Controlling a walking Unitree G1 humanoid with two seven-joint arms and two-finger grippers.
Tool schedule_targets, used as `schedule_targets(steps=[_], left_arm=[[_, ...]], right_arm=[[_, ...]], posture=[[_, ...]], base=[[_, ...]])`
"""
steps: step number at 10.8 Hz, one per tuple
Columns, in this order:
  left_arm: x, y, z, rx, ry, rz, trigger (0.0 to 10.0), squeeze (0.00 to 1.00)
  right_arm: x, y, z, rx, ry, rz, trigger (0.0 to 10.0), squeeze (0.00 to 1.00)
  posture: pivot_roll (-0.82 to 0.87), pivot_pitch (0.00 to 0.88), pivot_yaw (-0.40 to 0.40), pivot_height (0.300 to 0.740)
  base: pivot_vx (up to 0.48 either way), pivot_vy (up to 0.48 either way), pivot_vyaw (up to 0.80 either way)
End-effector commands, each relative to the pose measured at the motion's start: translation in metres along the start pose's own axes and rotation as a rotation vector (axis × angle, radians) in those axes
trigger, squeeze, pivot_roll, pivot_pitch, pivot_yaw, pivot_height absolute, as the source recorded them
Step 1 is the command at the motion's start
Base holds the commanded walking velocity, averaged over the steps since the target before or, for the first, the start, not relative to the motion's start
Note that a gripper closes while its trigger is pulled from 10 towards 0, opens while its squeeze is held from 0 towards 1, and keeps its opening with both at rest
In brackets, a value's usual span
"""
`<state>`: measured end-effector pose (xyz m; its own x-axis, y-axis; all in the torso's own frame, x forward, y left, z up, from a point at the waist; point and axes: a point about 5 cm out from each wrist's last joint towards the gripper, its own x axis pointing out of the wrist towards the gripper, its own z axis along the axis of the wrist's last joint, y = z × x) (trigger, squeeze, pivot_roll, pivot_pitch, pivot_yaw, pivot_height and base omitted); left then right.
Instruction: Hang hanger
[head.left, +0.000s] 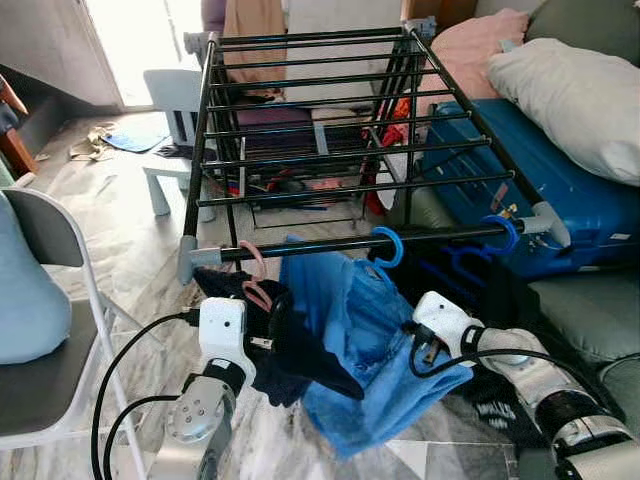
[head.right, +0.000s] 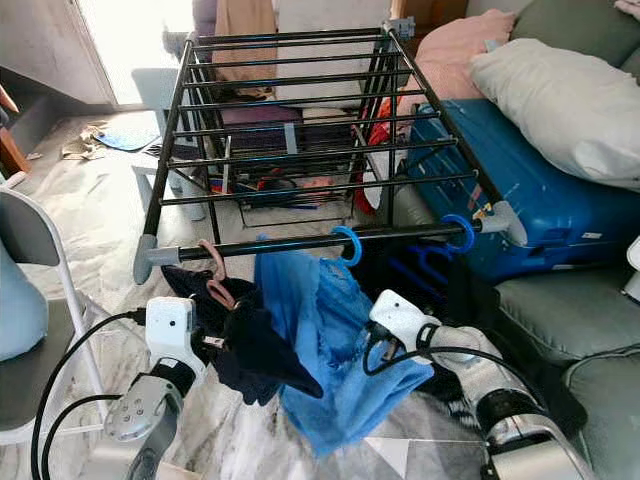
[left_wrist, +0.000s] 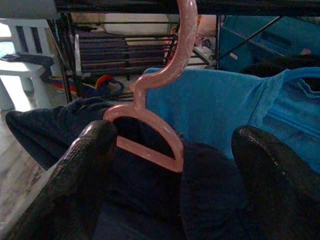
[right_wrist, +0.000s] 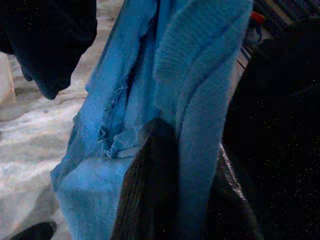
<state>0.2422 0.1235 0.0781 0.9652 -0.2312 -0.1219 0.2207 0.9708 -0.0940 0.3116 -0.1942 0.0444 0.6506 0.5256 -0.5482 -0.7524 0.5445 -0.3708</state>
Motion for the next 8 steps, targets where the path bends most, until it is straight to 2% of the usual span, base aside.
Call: schedule_targets(steps=[1, 5, 8], left_arm=[[0.0020, 0.0011, 0.0015, 0.015, 0.001, -0.003, 10.0, 0.00], [0.0012, 0.0006, 0.0002, 0.016, 0.011, -0.010, 10.0, 0.00], [-0.0002, 0.0014, -0.0007, 0.016, 0.016, -0.006, 10.0, 0.00]], right_arm=[[0.0012, -0.0037, 0.0049, 0.011, -0.022, -0.015, 0.0, 0.00], [0.0015, 0.0010, 0.0013, 0.059, -0.034, -0.019, 0.0, 0.00], [-0.0037, -0.0051, 0.0036, 0.197, -0.118, -0.048, 0.0, 0.00]], posture=[[-0.05, 0.000, 0.023, 0.740], [-0.05, 0.000, 0.029, 0.740], [-0.04, 0.000, 0.023, 0.740]], base=[[0.000, 0.000, 0.00], [0.000, 0.000, 0.00], [0.000, 0.000, 0.00]])
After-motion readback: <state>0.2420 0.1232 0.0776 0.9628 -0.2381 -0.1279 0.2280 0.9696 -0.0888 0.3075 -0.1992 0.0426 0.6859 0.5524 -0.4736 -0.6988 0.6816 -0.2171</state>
